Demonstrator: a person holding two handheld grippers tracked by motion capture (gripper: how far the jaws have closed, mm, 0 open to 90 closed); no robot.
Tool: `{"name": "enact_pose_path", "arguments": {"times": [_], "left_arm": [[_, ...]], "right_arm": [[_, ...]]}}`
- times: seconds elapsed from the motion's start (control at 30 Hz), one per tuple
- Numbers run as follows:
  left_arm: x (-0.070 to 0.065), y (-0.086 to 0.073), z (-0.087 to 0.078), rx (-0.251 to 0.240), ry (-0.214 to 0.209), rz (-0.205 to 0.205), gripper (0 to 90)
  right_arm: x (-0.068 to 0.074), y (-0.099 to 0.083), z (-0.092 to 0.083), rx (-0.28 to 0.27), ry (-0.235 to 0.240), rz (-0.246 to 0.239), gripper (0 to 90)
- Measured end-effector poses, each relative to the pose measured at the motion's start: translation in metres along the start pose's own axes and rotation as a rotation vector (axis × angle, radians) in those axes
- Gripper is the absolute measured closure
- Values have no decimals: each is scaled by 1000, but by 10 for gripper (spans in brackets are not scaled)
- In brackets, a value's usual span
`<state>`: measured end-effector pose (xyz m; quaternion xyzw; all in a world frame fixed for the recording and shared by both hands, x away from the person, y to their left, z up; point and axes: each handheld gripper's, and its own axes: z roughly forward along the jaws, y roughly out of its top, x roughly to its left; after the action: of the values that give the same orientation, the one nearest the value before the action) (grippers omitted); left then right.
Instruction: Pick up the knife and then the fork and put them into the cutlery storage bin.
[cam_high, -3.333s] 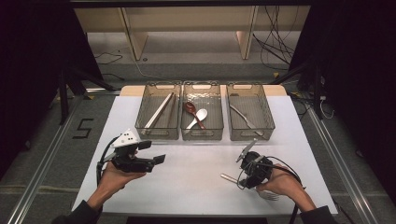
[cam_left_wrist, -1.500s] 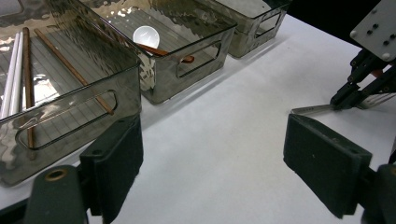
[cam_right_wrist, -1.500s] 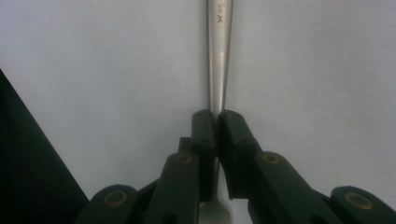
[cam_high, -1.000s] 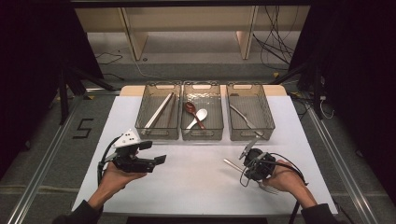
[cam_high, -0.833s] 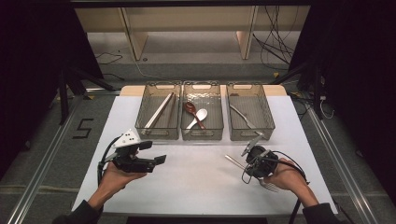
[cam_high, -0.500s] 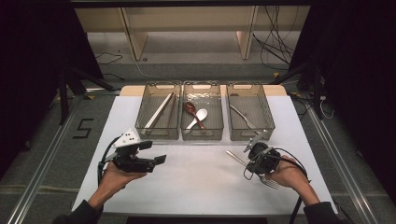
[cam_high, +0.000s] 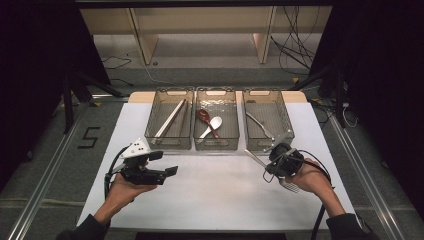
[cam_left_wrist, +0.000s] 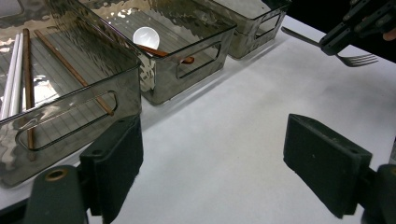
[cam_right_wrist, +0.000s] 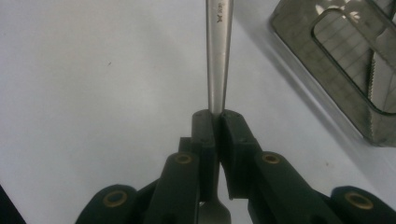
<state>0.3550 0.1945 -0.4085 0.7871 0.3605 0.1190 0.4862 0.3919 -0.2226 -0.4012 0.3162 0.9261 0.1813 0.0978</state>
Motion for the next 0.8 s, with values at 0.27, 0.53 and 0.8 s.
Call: {"name": "enact_pose_path", "arguments": {"times": [0.27,0.53,0.8], "left_arm": [[0,0,0,4,2,-4,193],[1,0,0,3,1,-1,193],[1,0,0,1,3,-2,193]], "right_arm": [[-8,4,-2,-17,-8,10,849],[-18,8,-9,-54,-37,34,849],[-27,10,-18,-85,-66,59,848]]}}
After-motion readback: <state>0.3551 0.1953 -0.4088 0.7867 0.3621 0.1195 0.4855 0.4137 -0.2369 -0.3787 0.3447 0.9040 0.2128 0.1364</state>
